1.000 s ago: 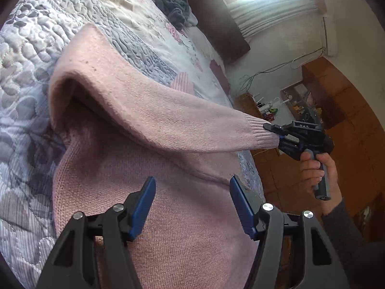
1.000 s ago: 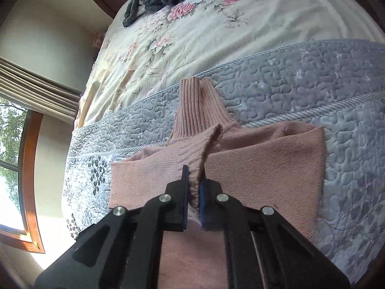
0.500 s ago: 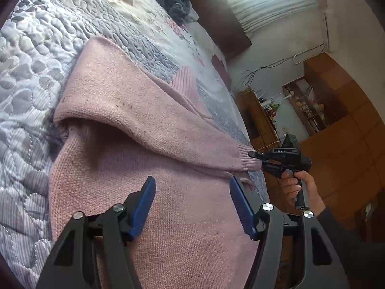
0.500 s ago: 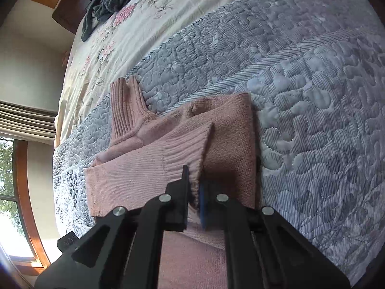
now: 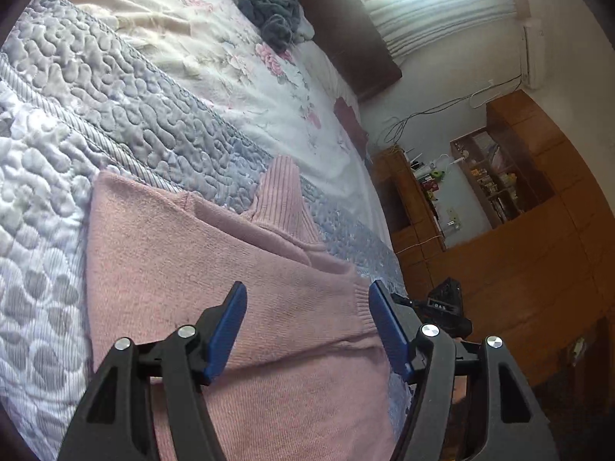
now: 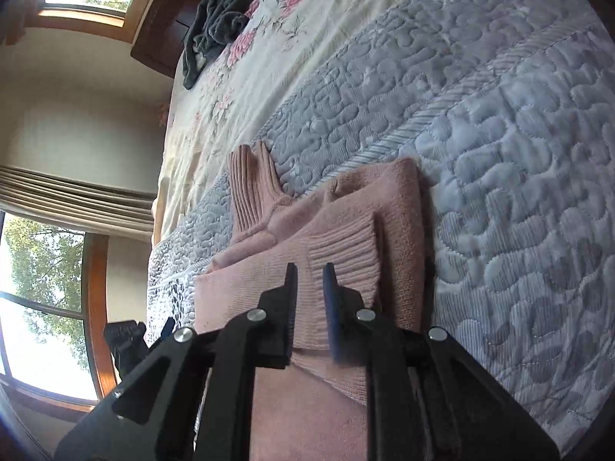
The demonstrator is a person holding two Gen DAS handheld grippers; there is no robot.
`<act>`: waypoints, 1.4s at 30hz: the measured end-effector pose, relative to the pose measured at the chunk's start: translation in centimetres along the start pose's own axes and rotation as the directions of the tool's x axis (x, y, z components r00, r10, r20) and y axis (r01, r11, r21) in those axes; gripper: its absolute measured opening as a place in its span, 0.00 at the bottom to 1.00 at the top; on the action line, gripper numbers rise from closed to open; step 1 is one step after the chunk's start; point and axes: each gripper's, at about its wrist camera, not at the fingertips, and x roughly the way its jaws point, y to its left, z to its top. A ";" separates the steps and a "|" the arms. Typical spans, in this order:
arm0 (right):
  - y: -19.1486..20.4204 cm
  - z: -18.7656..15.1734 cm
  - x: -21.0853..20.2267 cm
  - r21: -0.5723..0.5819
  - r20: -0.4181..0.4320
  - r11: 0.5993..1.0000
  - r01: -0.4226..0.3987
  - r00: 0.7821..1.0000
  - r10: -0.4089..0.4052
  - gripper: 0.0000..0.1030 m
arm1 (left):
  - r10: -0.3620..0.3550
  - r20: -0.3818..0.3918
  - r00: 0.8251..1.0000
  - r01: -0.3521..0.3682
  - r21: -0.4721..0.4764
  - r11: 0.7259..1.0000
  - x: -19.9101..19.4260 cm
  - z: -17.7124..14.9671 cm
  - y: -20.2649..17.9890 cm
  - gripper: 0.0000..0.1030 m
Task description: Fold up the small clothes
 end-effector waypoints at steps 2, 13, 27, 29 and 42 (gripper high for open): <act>-1.5 -0.1 1.5 0.023 -0.033 1.000 0.017 0.999 -0.017 0.14 | 0.037 -0.072 0.997 -0.040 -0.044 0.998 2.2 1.6 2.0 0.64; -1.2 -2.0 1.6 -0.029 -0.115 0.994 -0.106 0.988 0.102 0.13 | -0.016 -0.278 0.960 0.018 0.005 1.000 4.5 0.3 1.4 0.54; -0.1 -3.7 6.5 -0.177 -0.310 0.983 -0.038 0.951 -0.019 0.01 | 0.080 -0.483 0.872 -0.078 0.025 0.997 9.5 -1.3 2.7 0.58; 1.8 -2.7 5.4 -0.232 -0.306 0.971 -0.052 0.952 -0.022 0.12 | 0.100 -0.483 0.870 -0.062 0.095 0.994 9.2 0.6 0.6 0.58; 7.4 13.8 16.5 -0.184 -0.177 0.982 -0.038 0.984 0.005 0.24 | 0.102 -0.297 0.949 -0.083 0.077 0.994 19.7 15.8 -1.0 0.61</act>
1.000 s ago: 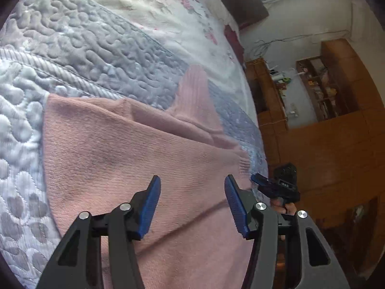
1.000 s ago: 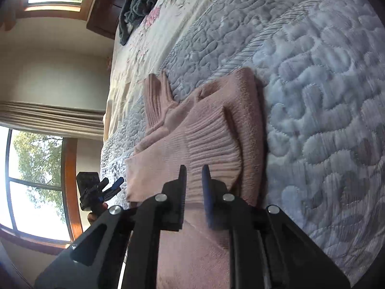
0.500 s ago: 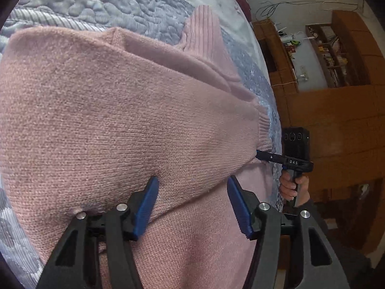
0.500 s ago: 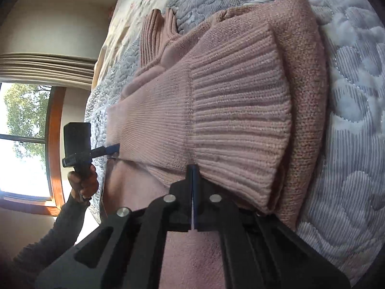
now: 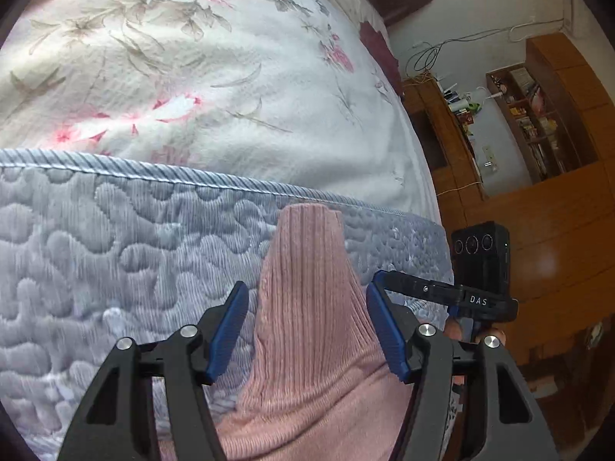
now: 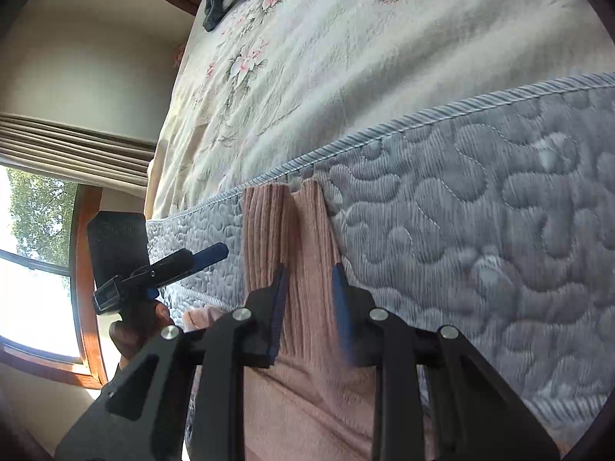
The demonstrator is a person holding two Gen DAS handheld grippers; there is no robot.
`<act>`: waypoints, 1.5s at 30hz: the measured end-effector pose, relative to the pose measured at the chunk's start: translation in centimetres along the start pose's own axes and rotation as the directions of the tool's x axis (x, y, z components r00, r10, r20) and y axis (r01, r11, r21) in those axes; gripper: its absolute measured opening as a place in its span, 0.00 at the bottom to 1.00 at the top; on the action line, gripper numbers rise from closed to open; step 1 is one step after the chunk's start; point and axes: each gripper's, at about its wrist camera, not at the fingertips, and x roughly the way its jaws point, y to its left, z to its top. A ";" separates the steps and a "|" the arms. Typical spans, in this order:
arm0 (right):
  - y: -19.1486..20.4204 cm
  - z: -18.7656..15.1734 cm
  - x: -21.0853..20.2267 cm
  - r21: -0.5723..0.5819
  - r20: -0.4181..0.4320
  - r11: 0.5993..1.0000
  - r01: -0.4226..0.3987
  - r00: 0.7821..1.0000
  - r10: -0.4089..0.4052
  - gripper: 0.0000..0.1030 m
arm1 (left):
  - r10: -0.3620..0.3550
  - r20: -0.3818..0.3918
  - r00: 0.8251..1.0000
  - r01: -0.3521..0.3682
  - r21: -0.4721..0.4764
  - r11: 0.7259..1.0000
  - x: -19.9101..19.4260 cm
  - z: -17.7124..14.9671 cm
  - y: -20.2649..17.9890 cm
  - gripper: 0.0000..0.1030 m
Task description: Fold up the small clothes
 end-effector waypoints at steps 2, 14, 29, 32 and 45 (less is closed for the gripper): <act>0.1 1.0 1.9 -0.010 0.008 1.000 0.020 1.000 -0.020 0.24 | -0.024 -0.003 1.000 0.024 -0.017 1.000 1.3 0.4 0.8 0.61; -2.3 1.4 0.8 0.002 0.149 0.999 0.053 0.987 -0.053 0.07 | -0.065 0.069 0.995 0.066 -0.021 0.998 3.3 1.6 1.6 0.26; -3.4 1.6 0.4 0.038 0.178 0.997 0.068 0.981 -0.073 0.07 | -0.001 0.045 0.999 0.002 -0.022 1.000 5.3 2.6 1.7 0.38; -3.3 1.5 0.3 0.033 0.186 0.996 0.083 0.979 -0.088 0.07 | 0.027 0.064 0.998 -0.026 -0.013 1.000 5.2 2.5 1.7 0.18; 4.9 -4.3 -6.9 -0.232 0.306 0.971 0.060 0.952 0.015 0.06 | -0.005 0.286 0.958 -0.067 0.245 0.967 -5.9 -4.7 -6.6 0.05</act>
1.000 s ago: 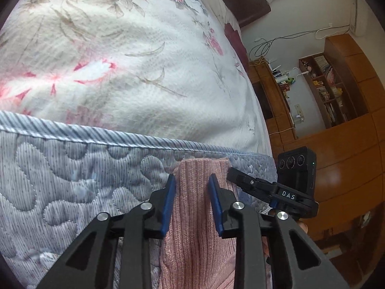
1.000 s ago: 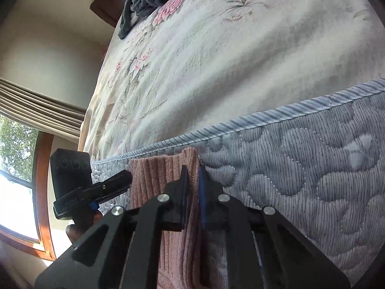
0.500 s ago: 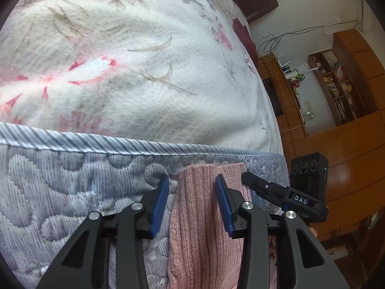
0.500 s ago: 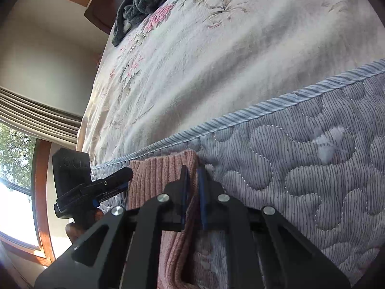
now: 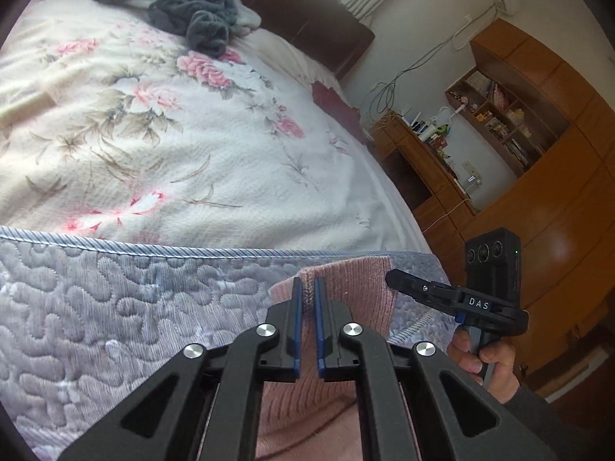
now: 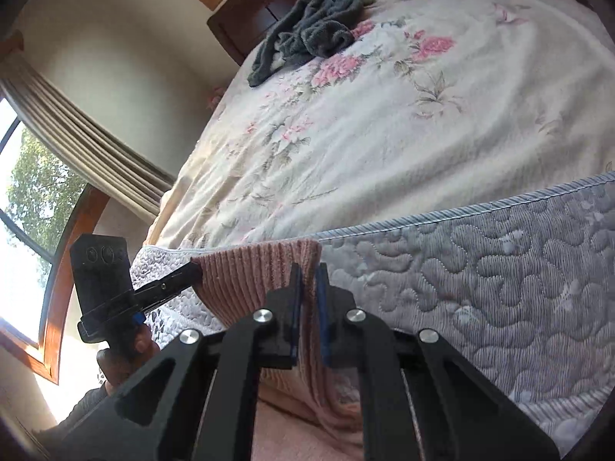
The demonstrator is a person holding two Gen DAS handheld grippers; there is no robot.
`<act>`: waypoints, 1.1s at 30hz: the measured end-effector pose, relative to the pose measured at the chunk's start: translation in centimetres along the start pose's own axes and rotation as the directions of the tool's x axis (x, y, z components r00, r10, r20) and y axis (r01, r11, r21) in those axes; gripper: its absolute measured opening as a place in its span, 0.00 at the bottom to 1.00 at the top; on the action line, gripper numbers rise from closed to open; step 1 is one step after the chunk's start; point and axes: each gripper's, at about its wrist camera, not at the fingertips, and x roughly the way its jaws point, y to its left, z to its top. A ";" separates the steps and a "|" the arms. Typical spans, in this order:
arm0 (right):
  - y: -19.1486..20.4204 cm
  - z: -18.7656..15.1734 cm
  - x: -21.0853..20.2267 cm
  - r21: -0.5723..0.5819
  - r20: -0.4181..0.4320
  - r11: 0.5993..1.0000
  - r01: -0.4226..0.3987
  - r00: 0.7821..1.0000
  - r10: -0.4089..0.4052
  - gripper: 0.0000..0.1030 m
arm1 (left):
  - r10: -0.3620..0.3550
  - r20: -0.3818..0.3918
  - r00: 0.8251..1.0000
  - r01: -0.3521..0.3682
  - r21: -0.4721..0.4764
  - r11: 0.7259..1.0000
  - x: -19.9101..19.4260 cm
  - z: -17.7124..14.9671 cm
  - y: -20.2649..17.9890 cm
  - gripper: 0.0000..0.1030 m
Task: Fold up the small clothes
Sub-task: 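Fold the hem up over the sleeves toward the collar with both grippers, then open both grippers and smooth the folded sweater with the left gripper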
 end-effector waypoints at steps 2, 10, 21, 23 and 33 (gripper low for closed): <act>2.5 -1.7 -2.5 -0.075 0.007 0.997 -0.023 1.000 0.024 0.06 | -0.023 0.010 1.000 0.022 0.029 0.999 -3.1 -1.6 -1.8 0.05; 8.1 -14.3 -7.2 -0.302 -0.097 0.953 -0.018 0.995 -0.012 0.06 | -0.037 -0.109 0.993 0.037 -0.004 0.999 -8.8 -12.2 -4.6 0.05; 10.5 -22.4 -5.9 -0.449 -0.198 0.889 0.088 0.961 -0.195 0.21 | 0.154 -0.241 0.958 -0.105 0.206 0.973 -9.8 -18.9 -8.2 0.05; 12.2 -22.0 -5.8 -0.495 -0.154 0.863 0.104 0.967 -0.205 0.31 | 0.201 -0.204 0.958 -0.126 0.329 0.936 -9.4 -18.3 -10.2 0.08; 11.6 -22.0 -0.4 -0.653 -0.130 0.726 0.214 0.913 -0.386 0.14 | 0.428 -0.280 0.859 -0.195 0.593 0.781 -2.4 -20.8 -9.8 0.16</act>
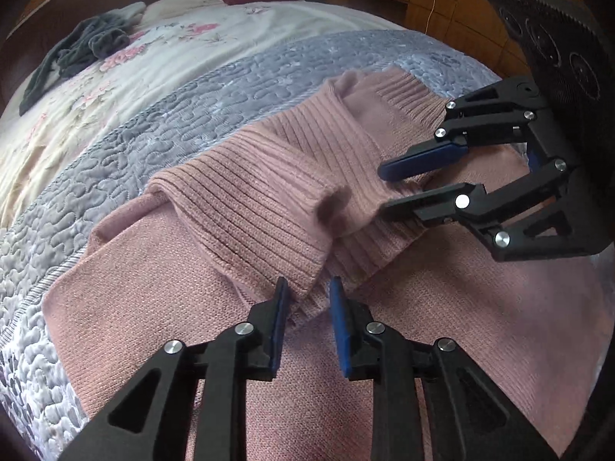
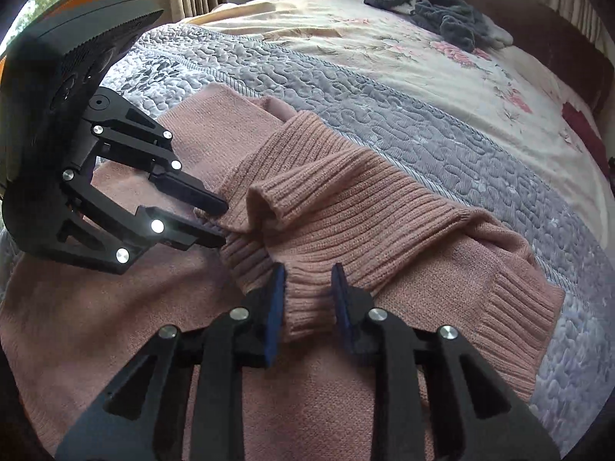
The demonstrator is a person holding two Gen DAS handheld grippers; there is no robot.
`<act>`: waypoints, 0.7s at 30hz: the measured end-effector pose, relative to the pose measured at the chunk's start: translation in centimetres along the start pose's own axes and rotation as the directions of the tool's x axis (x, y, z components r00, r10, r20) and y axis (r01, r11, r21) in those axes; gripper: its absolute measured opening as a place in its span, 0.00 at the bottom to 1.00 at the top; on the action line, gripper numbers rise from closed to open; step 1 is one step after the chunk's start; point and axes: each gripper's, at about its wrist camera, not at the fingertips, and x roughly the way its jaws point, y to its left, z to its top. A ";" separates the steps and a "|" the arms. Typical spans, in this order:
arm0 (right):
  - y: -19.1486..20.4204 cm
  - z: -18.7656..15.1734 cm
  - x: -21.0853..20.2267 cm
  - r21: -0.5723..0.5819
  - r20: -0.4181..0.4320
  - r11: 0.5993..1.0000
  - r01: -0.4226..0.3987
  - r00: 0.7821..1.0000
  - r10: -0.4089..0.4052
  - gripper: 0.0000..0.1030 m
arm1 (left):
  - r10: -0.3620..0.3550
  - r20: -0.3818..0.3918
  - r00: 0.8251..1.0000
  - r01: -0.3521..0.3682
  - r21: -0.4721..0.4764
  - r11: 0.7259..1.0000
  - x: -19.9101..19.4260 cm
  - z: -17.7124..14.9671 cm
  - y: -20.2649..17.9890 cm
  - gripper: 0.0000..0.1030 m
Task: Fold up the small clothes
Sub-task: 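Open both grippers and smooth the folded sweater with the left gripper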
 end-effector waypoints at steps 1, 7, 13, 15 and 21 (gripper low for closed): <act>-0.1 -0.4 0.1 0.001 -0.001 1.000 0.008 1.000 -0.008 0.10 | 0.016 0.007 1.000 -0.016 -0.008 1.000 0.0 -0.1 0.1 0.10; 0.1 -1.7 -1.6 -0.007 0.022 1.000 0.009 1.000 -0.009 0.02 | 0.066 0.053 0.996 -0.061 -0.090 0.994 -1.4 -1.0 0.6 0.00; 0.0 -3.4 -0.6 0.012 -0.036 1.000 -0.020 0.999 0.021 0.02 | 0.048 -0.026 0.999 -0.053 -0.235 0.970 -1.1 -4.0 1.8 0.00; -0.1 -3.5 -0.3 0.026 -0.034 0.999 -0.038 0.999 0.038 0.04 | -0.035 0.012 0.999 0.037 -0.282 0.959 -2.2 -4.1 2.3 0.00; -2.0 -1.2 -4.5 0.130 0.072 0.981 -0.147 0.988 0.139 0.20 | -0.193 0.260 0.946 0.269 -0.300 0.915 -6.5 0.4 4.8 0.05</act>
